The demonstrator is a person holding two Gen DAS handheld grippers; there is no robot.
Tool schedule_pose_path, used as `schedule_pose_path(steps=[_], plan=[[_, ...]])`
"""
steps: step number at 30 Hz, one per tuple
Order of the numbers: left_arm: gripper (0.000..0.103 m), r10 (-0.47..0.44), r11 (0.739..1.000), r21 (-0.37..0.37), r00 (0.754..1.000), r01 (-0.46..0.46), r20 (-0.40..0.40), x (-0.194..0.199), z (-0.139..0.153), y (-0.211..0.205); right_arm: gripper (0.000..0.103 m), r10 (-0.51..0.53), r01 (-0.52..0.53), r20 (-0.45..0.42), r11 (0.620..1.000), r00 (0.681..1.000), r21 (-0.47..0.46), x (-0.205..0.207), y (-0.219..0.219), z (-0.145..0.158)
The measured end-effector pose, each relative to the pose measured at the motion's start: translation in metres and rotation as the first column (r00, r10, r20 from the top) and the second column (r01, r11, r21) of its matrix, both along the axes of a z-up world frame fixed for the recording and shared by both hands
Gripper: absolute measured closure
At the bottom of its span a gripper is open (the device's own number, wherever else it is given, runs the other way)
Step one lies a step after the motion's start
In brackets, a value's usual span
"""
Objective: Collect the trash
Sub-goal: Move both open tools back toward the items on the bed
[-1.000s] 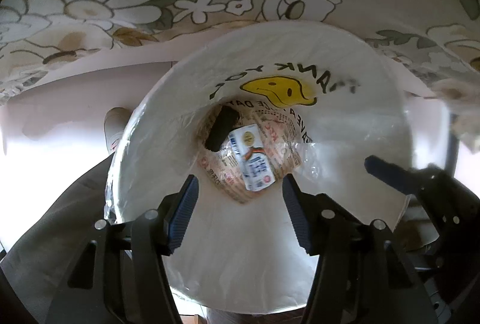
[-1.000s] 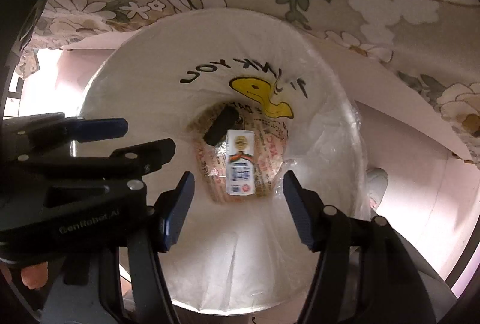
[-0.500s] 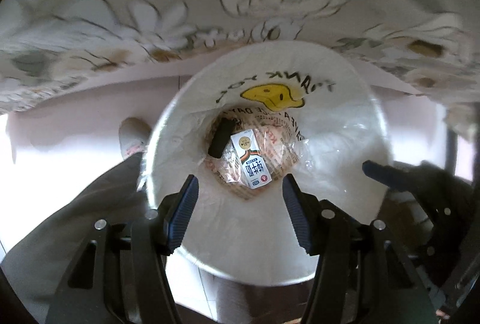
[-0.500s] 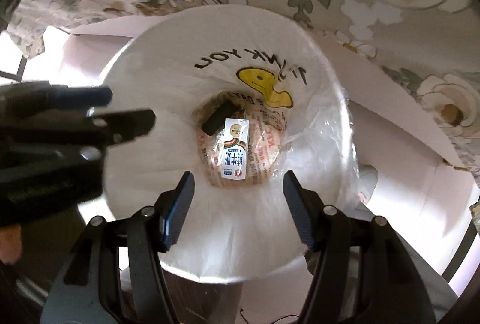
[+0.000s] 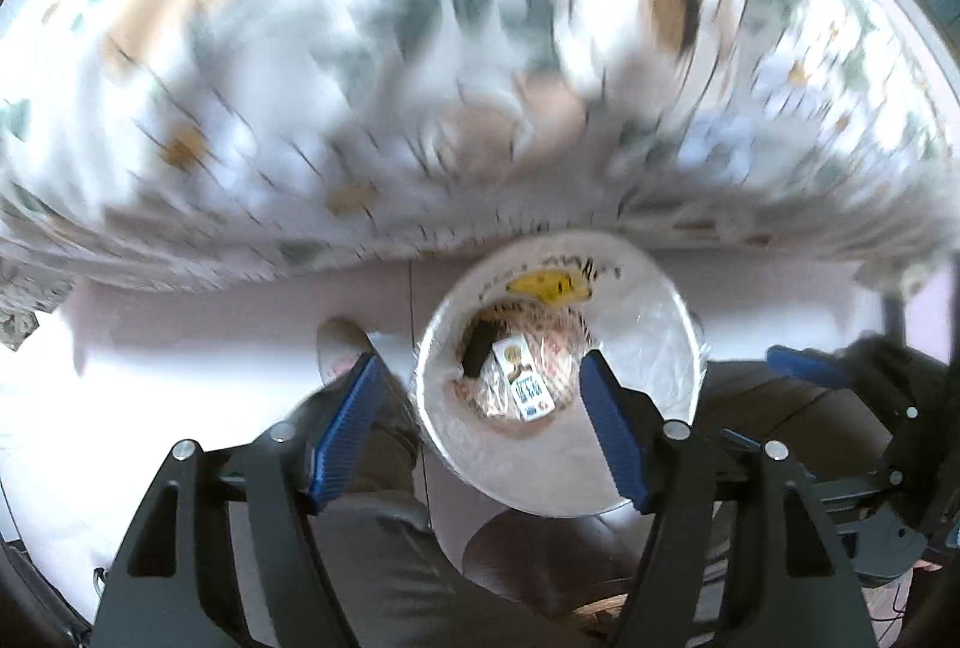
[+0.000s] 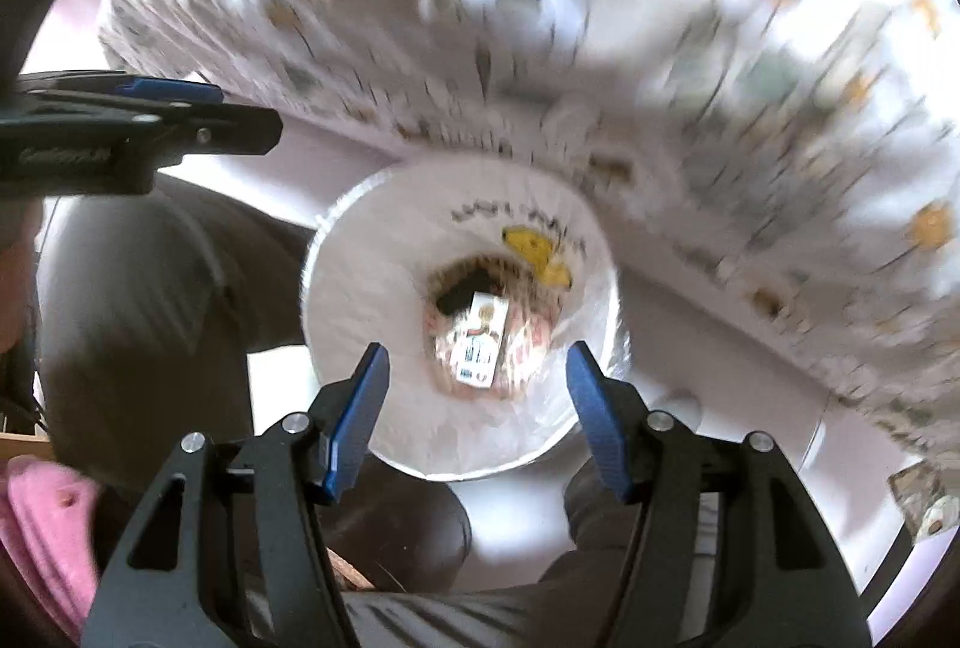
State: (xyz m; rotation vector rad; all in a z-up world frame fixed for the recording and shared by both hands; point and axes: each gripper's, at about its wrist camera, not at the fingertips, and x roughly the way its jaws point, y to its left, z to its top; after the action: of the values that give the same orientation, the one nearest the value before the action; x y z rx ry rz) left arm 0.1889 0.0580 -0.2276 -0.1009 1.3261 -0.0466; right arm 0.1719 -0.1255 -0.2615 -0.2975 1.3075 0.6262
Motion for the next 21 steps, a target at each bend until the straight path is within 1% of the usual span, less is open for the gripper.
schedule_pose_path(steps=[3,5,10,14,18,21], plan=[[0.029,-0.001,1.000,0.015,0.999,0.000,0.041,0.000,0.026,0.006,0.041,0.007,-0.009,0.067,1.000,0.998,0.022,0.002,-0.006,0.040],[0.027,-0.004,1.000,0.031,0.997,0.002,0.072,0.003,0.046,0.010,0.038,0.006,-0.009,0.101,1.000,0.995,0.027,0.005,-0.008,0.060],[0.023,-0.010,0.998,0.064,0.990,0.001,0.137,0.017,0.091,0.016,0.035,-0.007,-0.002,0.189,0.999,0.982,0.044,0.015,-0.018,0.113],[0.021,-0.007,0.998,0.067,0.983,-0.006,0.185,0.033,0.127,0.021,0.033,-0.018,0.004,0.240,0.998,0.971,0.059,0.027,-0.021,0.145],[0.020,-0.003,0.998,0.067,0.975,-0.013,0.224,0.054,0.157,0.021,0.033,-0.028,0.009,0.282,0.998,0.959,0.068,0.043,-0.020,0.172],[0.020,-0.013,0.996,0.090,0.964,-0.012,0.264,0.079,0.181,0.019,0.033,-0.034,0.010,0.316,0.997,0.948,0.077,0.062,-0.021,0.194]])
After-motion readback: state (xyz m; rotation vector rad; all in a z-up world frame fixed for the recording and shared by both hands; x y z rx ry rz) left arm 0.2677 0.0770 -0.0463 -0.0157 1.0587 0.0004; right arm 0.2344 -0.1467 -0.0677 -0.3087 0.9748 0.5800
